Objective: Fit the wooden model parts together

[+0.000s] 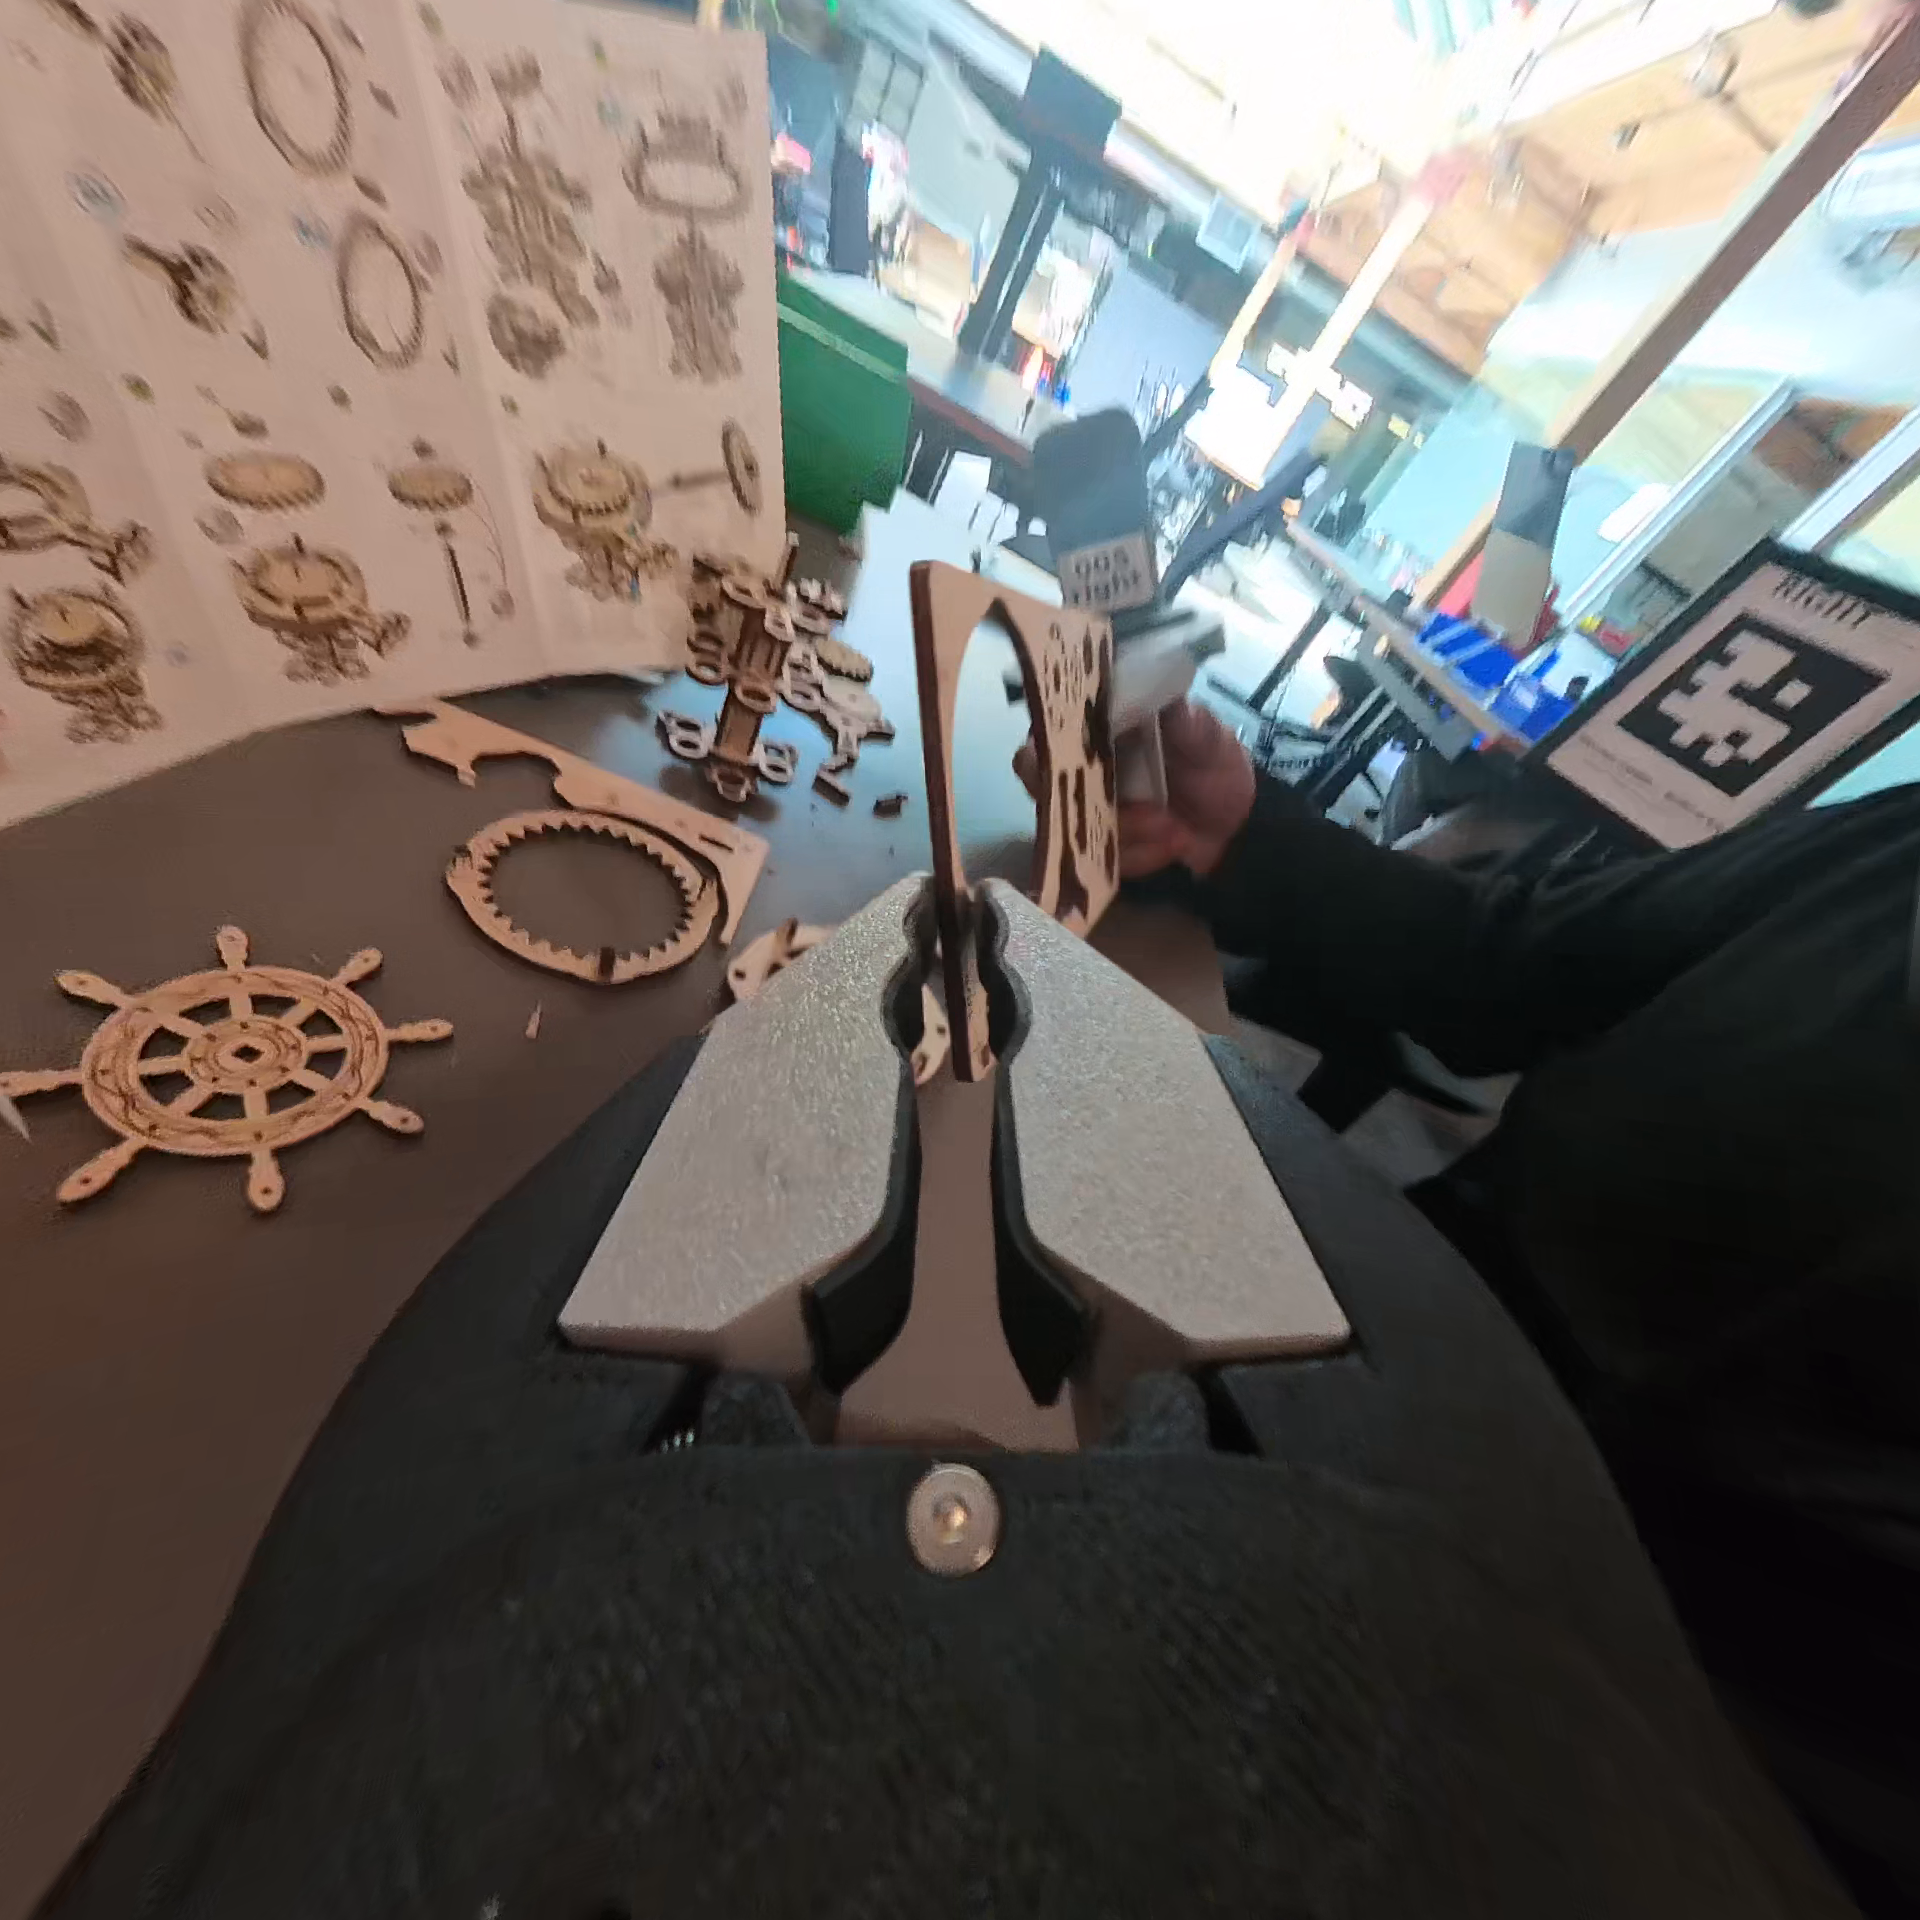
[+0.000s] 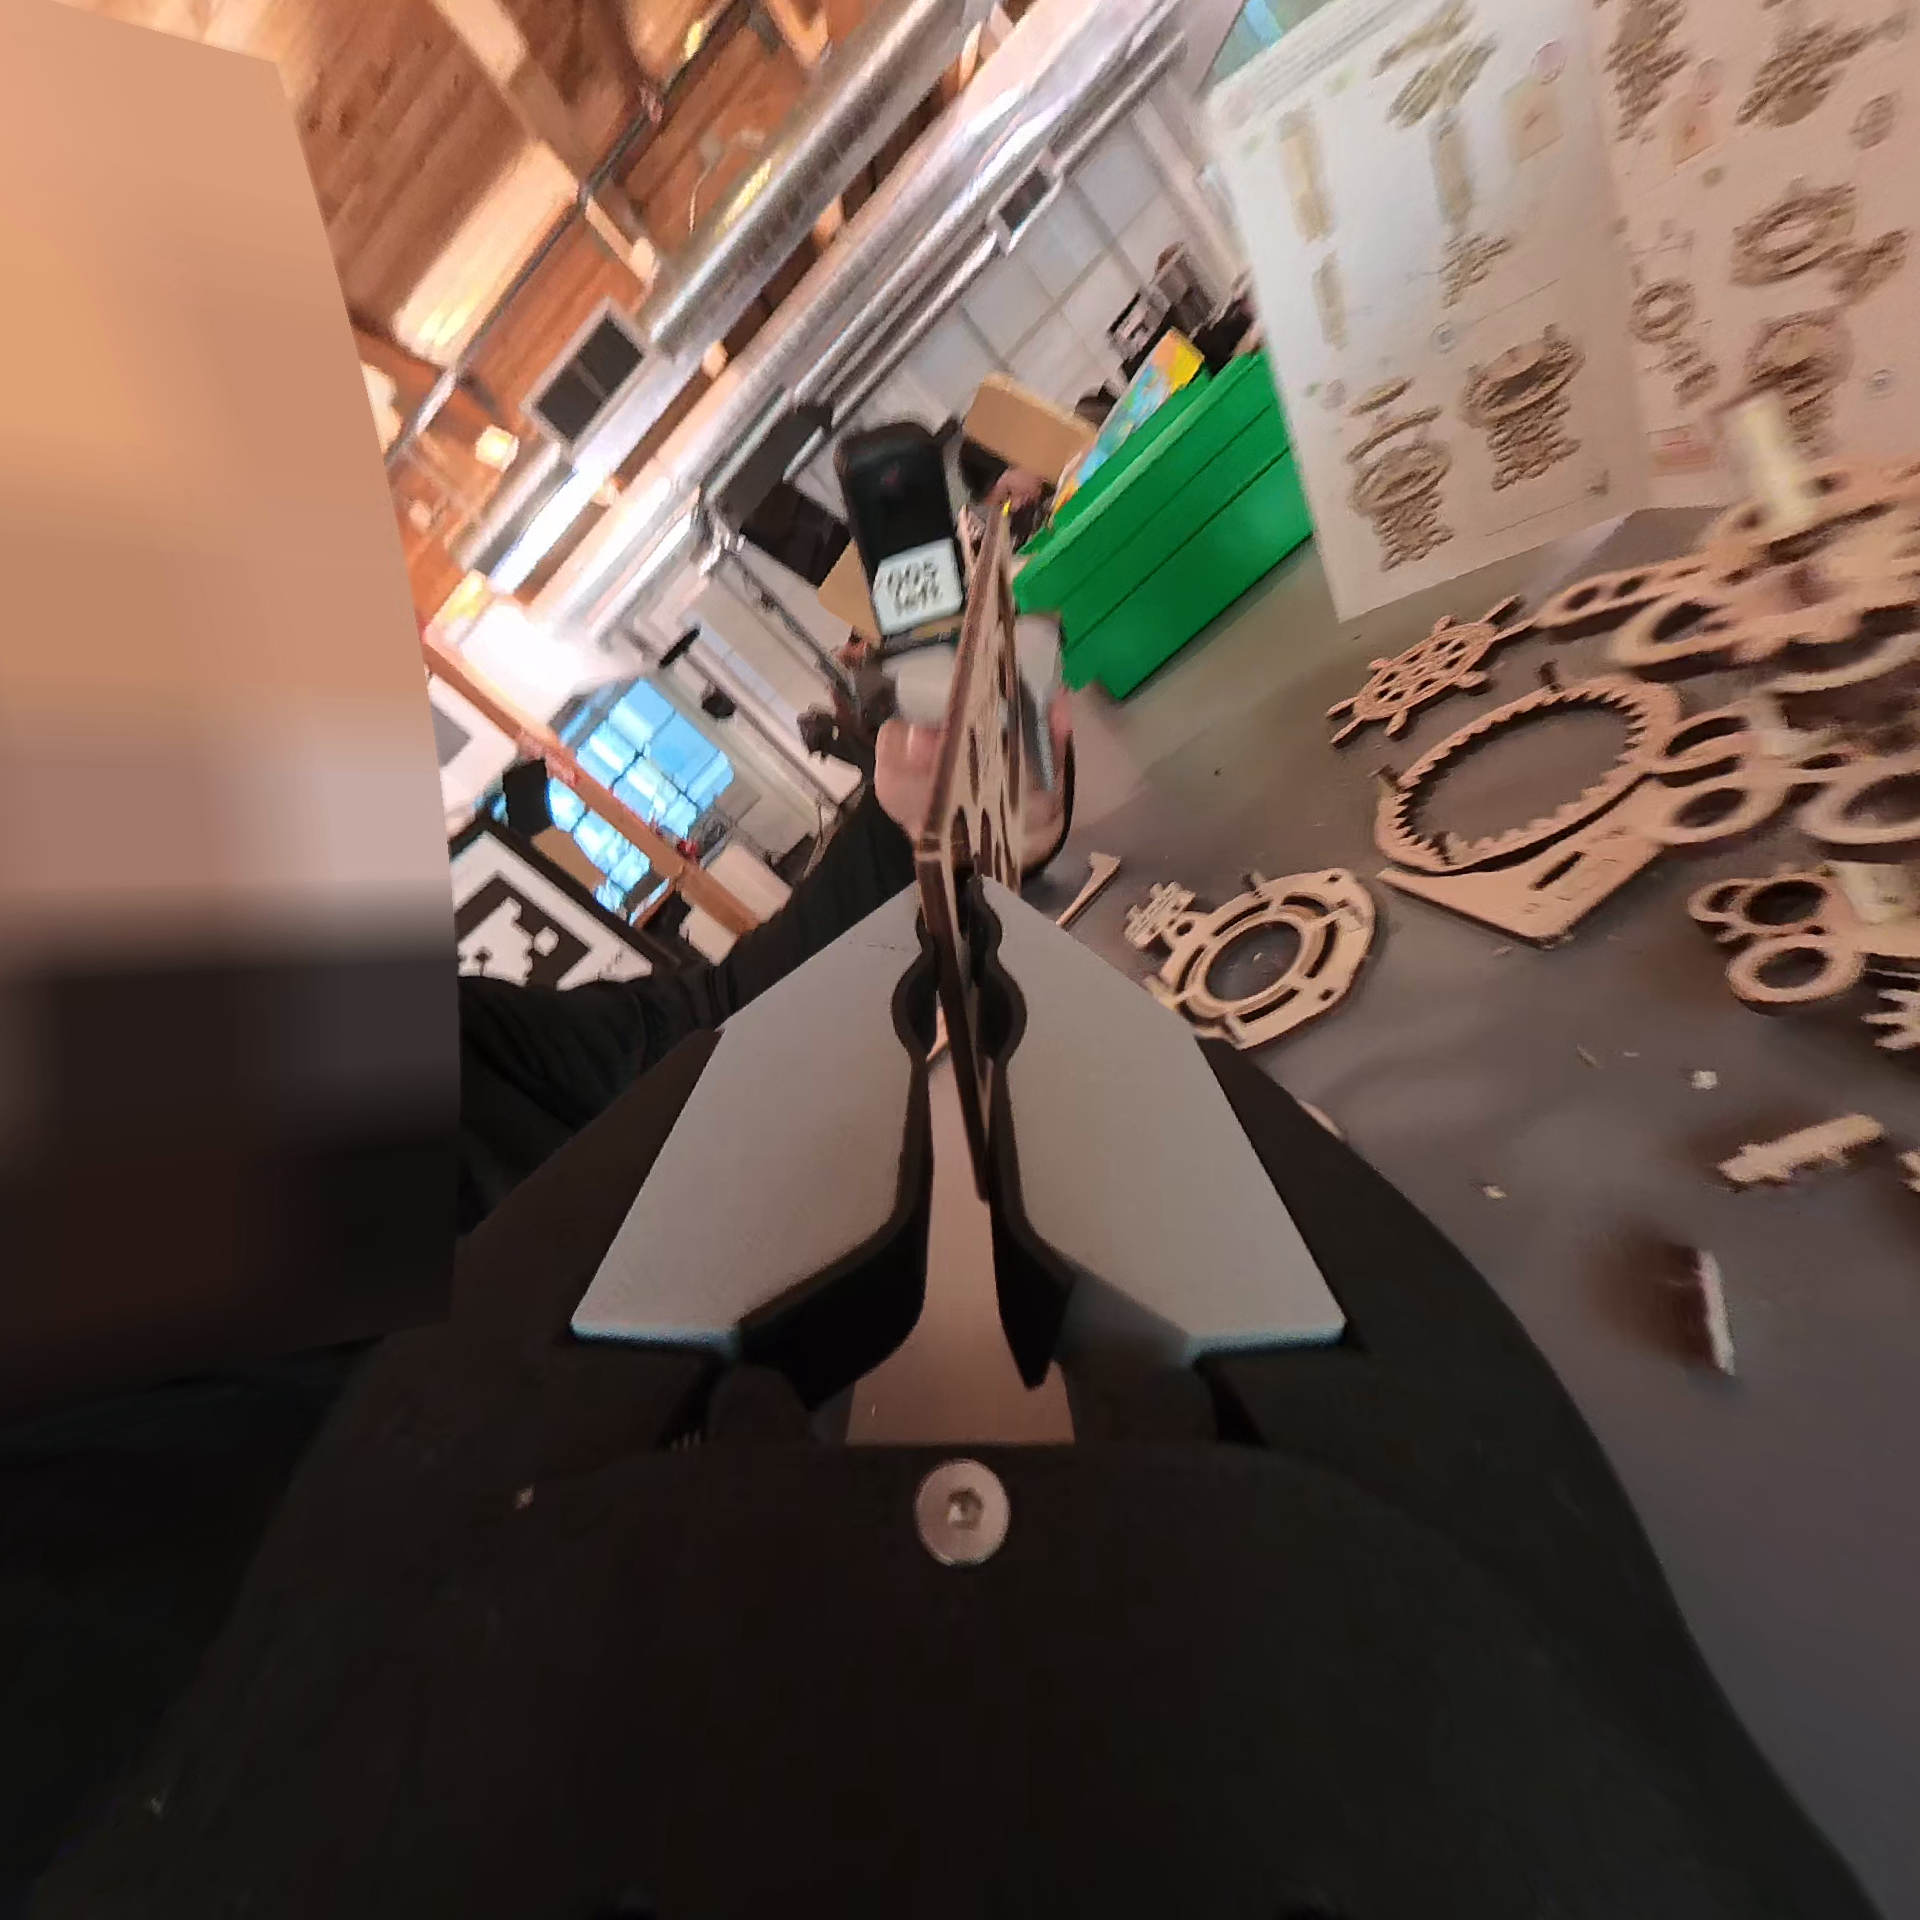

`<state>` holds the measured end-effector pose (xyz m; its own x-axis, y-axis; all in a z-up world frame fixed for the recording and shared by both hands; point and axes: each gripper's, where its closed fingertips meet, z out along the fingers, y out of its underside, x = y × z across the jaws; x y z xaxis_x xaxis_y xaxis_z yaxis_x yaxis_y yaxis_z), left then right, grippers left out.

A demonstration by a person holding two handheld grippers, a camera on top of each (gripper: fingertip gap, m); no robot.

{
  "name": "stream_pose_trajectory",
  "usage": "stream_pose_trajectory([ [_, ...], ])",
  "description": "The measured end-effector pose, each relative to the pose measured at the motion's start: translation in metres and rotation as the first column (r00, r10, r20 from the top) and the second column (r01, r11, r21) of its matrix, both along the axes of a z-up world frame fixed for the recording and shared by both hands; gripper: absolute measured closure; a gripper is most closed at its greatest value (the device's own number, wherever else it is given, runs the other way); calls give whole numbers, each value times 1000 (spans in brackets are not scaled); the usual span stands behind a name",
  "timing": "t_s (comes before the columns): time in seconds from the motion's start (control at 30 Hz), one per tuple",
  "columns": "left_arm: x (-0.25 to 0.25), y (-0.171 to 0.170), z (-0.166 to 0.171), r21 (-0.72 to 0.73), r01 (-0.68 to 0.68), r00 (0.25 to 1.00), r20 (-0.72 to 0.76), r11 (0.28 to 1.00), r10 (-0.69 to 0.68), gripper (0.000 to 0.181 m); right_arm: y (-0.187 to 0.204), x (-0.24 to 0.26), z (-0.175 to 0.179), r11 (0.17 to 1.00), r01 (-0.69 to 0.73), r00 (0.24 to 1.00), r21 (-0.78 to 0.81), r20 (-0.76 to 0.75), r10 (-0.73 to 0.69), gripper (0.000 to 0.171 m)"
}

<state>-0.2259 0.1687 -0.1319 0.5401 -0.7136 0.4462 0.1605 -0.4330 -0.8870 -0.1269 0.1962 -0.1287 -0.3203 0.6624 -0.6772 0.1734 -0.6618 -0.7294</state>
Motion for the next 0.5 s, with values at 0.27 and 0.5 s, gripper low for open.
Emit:
stream_pose_trajectory([
  [0.27, -4, -4, 24, 40, 23, 988, 154, 999, -29, 179, -13, -5, -5, 987, -125, 991, -102, 35, 129, 171],
  [0.5, -14, -8, 44, 117, -13, 981, 194, 993, -10, 180, -59, -14, -20, 945, -323, 935, -48, 140, 326, 163],
])
